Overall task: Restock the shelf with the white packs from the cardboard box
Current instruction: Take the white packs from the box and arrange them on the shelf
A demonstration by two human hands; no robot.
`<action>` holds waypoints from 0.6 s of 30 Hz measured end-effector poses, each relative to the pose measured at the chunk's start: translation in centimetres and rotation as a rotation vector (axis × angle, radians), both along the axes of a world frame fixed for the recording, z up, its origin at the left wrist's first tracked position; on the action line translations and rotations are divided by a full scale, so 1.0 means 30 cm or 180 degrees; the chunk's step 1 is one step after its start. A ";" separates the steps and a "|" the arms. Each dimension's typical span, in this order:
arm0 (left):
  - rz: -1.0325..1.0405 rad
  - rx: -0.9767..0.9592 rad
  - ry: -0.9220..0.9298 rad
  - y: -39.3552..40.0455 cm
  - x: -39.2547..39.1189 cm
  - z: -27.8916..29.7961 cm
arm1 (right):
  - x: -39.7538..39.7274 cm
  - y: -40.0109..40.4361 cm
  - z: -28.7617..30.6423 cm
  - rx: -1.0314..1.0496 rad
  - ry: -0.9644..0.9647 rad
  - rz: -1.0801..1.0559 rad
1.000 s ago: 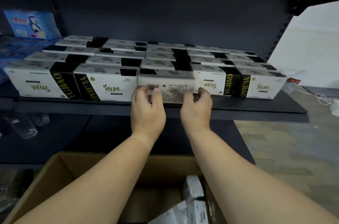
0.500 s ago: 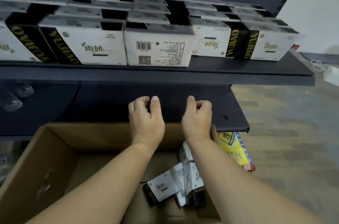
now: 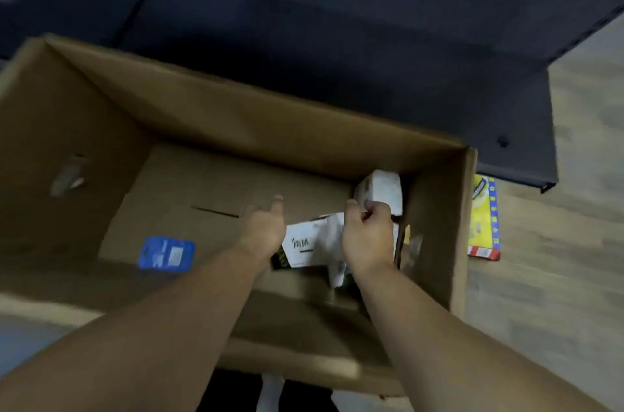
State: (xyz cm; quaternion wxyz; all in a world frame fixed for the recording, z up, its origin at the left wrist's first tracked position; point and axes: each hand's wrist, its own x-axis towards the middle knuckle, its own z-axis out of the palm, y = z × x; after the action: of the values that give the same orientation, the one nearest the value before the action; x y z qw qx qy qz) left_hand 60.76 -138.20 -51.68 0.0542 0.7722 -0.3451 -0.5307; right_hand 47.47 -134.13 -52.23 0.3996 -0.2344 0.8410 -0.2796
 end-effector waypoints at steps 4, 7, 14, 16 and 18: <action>0.0006 0.0247 -0.0155 0.009 0.017 -0.134 | 0.005 0.030 -0.117 0.0380 -0.0072 0.0133; 0.0010 0.0298 -0.0049 0.002 0.014 -0.211 | 0.007 0.029 -0.184 0.0481 -0.0016 0.0232; -0.0057 0.0541 0.0141 -0.037 -0.011 -0.318 | 0.004 0.024 -0.284 0.0741 0.0205 0.0358; -0.0085 0.0631 0.0130 -0.039 -0.012 -0.344 | 0.003 0.025 -0.300 0.0799 0.0209 0.0375; -0.0073 0.0729 0.0154 -0.033 -0.009 -0.358 | 0.004 0.031 -0.315 0.0838 0.0181 0.0406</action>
State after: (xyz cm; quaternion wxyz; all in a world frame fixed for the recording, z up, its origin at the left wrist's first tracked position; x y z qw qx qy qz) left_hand 60.49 -139.18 -62.43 -0.0321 0.7563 -0.2896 -0.5857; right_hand 47.58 -133.20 -61.68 0.4199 -0.2408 0.8647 -0.1341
